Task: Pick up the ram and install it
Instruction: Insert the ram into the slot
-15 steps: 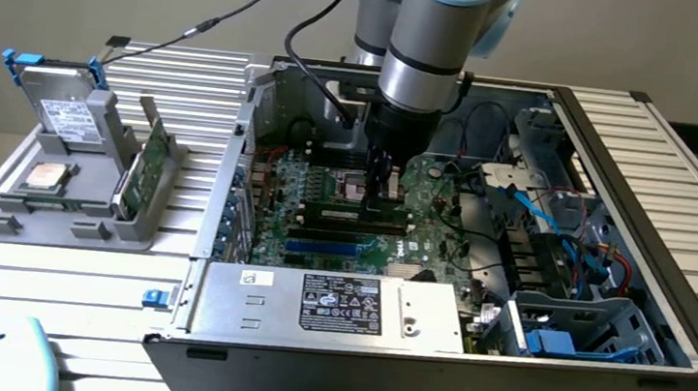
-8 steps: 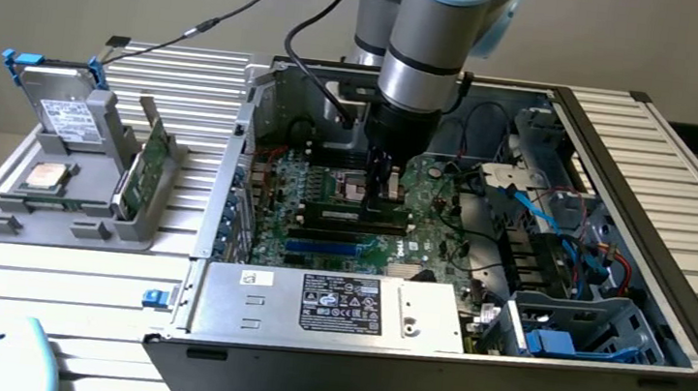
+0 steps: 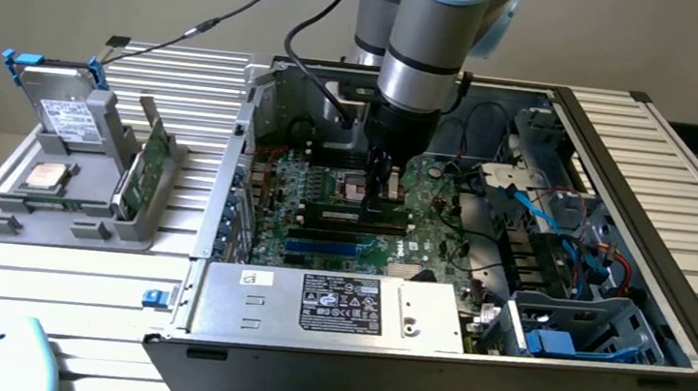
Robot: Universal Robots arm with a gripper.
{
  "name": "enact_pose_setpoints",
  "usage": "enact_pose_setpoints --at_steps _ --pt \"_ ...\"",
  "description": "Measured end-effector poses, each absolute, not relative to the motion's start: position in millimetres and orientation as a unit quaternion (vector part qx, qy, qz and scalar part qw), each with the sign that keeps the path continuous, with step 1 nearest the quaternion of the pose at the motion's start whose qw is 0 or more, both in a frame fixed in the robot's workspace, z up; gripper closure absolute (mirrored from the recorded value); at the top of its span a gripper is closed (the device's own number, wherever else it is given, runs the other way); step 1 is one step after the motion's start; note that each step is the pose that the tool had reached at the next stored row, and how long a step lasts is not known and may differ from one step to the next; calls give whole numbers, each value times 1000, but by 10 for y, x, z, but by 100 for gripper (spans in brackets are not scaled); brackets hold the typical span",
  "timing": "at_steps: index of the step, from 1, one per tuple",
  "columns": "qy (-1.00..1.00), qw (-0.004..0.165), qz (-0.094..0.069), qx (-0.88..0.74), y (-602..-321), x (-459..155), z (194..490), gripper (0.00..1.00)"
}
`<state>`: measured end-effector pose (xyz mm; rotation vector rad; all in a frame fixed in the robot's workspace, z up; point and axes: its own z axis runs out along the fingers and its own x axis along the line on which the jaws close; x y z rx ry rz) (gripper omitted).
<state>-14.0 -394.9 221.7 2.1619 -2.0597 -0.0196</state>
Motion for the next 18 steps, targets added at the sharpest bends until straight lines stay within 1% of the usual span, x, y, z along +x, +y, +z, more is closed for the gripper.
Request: enact_pose_setpoints --at_steps 18 --pt "-693 77 -6 717 -3945 -157 2211 86"
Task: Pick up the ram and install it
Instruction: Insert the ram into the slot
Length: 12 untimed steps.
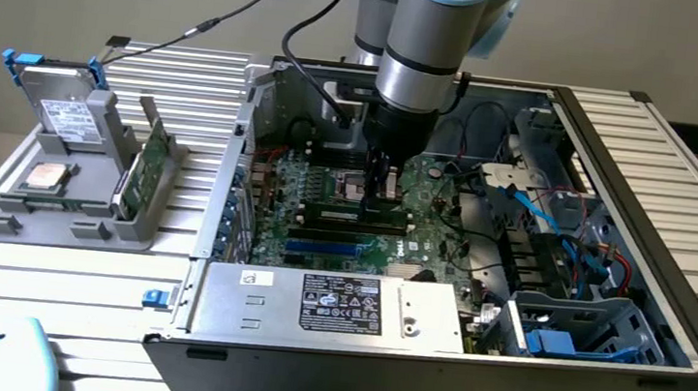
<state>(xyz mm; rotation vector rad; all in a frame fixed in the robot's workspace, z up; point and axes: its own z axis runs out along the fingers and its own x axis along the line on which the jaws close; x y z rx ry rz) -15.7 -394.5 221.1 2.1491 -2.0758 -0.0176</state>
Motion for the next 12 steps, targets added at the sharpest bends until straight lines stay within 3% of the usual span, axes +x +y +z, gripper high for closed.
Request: enact_pose_setpoints --at_steps 12 --pt "-693 77 -6 717 -3945 -157 2218 86"
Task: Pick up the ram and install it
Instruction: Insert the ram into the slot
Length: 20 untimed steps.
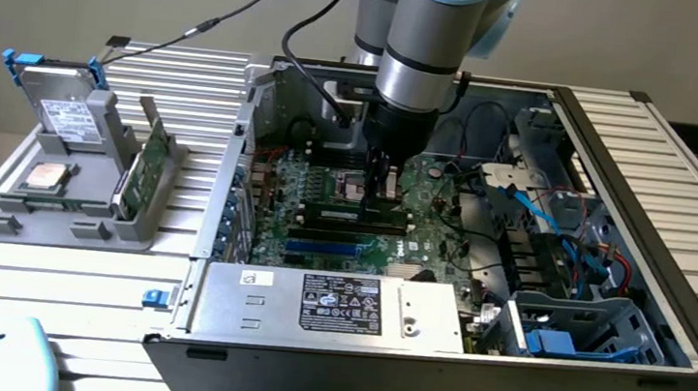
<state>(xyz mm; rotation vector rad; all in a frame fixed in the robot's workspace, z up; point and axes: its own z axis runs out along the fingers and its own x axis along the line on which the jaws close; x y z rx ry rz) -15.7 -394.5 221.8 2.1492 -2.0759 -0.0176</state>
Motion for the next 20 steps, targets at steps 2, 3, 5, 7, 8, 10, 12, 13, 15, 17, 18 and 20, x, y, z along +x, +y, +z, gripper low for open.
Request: enact_pose_setpoints --at_steps 2,3,5,7,8,10,12,13,15,17,18,20 --pt "-693 77 -6 717 -3945 -157 2219 86" --pt "-693 77 -6 717 -3945 -157 2219 86" --pt "-693 77 -6 717 -3945 -157 2219 86" --pt "-693 77 -5 717 -3945 -157 2219 86" --pt "-692 77 -5 717 -3945 -156 2219 86" --pt "-692 78 -5 717 -3945 -155 2219 86" --pt "-692 78 -5 718 -3945 -147 2219 86" --pt "-692 78 -5 718 -3945 -146 2218 86" --pt "-692 78 -5 718 -3945 -146 2218 86" --pt "-692 79 -4 718 -3944 -145 2217 86" --pt "-692 79 -3 717 -3944 -146 2215 86" --pt "-692 81 -2 717 -3945 -146 2211 86"
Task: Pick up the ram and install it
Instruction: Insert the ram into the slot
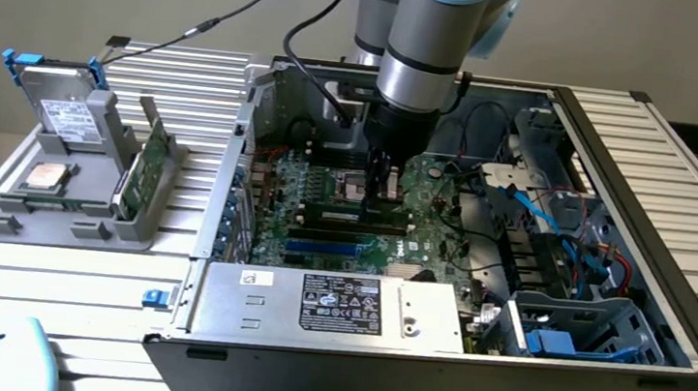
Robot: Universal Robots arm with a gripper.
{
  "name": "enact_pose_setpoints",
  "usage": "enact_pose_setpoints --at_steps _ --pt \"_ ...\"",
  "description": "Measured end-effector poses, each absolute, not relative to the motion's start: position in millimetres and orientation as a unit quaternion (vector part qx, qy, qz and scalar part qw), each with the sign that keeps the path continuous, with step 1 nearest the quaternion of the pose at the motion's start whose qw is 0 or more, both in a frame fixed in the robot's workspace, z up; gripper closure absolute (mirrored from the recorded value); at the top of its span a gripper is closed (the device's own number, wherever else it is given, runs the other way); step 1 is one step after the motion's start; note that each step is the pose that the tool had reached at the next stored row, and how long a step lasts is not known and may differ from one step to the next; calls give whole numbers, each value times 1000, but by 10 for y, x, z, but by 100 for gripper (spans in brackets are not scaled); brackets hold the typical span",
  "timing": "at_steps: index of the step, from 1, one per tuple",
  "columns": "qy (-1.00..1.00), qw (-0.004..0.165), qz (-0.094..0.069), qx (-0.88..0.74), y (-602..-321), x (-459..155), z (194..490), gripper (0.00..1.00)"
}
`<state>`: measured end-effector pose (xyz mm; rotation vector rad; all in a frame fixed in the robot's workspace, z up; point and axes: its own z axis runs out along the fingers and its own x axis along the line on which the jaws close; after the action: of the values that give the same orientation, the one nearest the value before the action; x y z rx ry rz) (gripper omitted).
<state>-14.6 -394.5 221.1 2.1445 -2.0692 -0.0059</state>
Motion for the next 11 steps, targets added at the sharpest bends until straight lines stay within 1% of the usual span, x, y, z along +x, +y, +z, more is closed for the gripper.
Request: enact_pose_setpoints --at_steps 11 --pt "-692 83 0 717 -3920 -146 2208 86"
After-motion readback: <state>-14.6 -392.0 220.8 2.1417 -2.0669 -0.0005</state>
